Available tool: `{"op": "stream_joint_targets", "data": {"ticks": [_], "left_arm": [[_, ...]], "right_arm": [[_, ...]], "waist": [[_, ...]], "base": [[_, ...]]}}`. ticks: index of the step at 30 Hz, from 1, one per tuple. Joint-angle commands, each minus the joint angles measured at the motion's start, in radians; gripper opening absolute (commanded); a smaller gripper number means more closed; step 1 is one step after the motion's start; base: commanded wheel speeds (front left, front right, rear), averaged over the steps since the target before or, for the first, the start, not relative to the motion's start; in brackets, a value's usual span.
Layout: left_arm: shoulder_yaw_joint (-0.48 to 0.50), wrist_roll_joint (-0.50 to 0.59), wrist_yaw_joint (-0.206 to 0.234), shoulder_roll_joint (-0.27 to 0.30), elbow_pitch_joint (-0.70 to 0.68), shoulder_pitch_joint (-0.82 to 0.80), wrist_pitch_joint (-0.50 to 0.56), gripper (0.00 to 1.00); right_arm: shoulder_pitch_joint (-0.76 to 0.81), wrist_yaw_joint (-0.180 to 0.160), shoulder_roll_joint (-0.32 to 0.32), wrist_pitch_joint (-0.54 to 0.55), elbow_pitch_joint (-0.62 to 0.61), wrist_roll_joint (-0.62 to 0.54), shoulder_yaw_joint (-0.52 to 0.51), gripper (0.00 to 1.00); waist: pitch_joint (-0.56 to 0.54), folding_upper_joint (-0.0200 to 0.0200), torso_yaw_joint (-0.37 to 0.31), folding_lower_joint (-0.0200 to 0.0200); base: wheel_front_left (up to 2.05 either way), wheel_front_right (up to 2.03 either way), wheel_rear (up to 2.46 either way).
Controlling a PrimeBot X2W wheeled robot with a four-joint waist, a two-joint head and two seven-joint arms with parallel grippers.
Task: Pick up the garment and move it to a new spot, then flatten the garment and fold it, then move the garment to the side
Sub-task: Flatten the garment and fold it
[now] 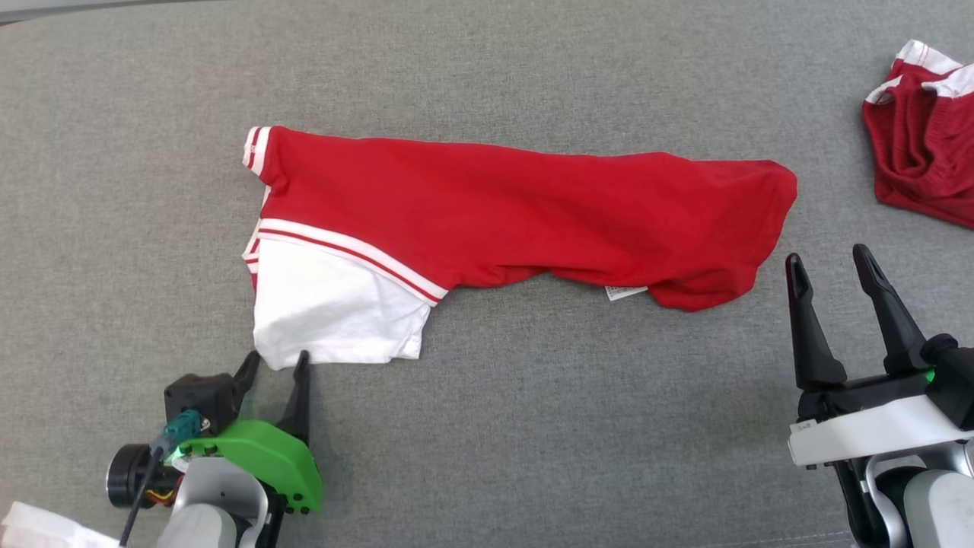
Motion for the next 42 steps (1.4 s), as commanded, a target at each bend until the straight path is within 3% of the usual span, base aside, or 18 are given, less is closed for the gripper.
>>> {"op": "stream_joint_targets", "data": {"ticks": [1,7,21,22,23,24,30,42], "left_arm": [[-0.003,-0.007,-0.013,0.006,0.018,-0.023,0.005,0.0],[-0.005,-0.015,-0.021,0.006,0.049,-0.054,-0.008,0.0],[-0.029,-0.008,-0.027,-0.008,0.065,-0.104,-0.04,0.0],[-0.029,-0.006,-0.026,-0.008,0.064,-0.107,-0.049,0.0],[-0.029,-0.006,-0.026,-0.009,0.063,-0.111,-0.056,0.0],[-0.028,-0.004,-0.024,-0.008,0.061,-0.114,-0.069,0.0],[-0.009,0.0,-0.005,-0.017,-0.03,-0.118,-0.173,0.0],[0.065,0.095,0.072,0.049,-0.518,-0.224,-0.258,0.0]], "right_arm": [[-0.007,0.0,-0.003,0.004,0.012,0.009,-0.009,1.0],[0.017,0.0,-0.027,0.003,0.112,0.024,-0.03,1.0],[-0.158,0.0,-0.054,-0.048,0.405,0.129,0.159,1.0],[-0.169,0.0,-0.06,-0.049,0.423,0.132,0.166,0.97],[-0.179,0.0,-0.061,-0.056,0.439,0.145,0.174,0.44],[-0.187,0.0,-0.064,-0.064,0.448,0.147,0.177,0.0],[-0.175,0.0,-0.099,-0.109,0.389,0.149,0.13,0.0],[-0.234,0.0,-0.211,0.014,-0.031,0.061,-0.041,0.0]], "waist": [[0.006,0.0,-0.003,0.0],[0.022,0.0,-0.001,0.0],[0.069,0.0,0.03,0.0],[0.069,0.0,0.032,0.0],[0.07,0.0,0.036,0.0],[0.069,0.0,0.038,0.0],[0.05,0.0,0.054,0.0],[-0.028,0.0,0.044,0.0]], "base": [[0.0,0.0,0.0],[0.0,0.0,0.0],[0.0,0.0,0.0],[0.0,0.0,0.0],[0.0,0.0,0.0],[0.0,0.0,0.0],[0.0,0.0,0.0],[0.0,0.0,0.0]]}}
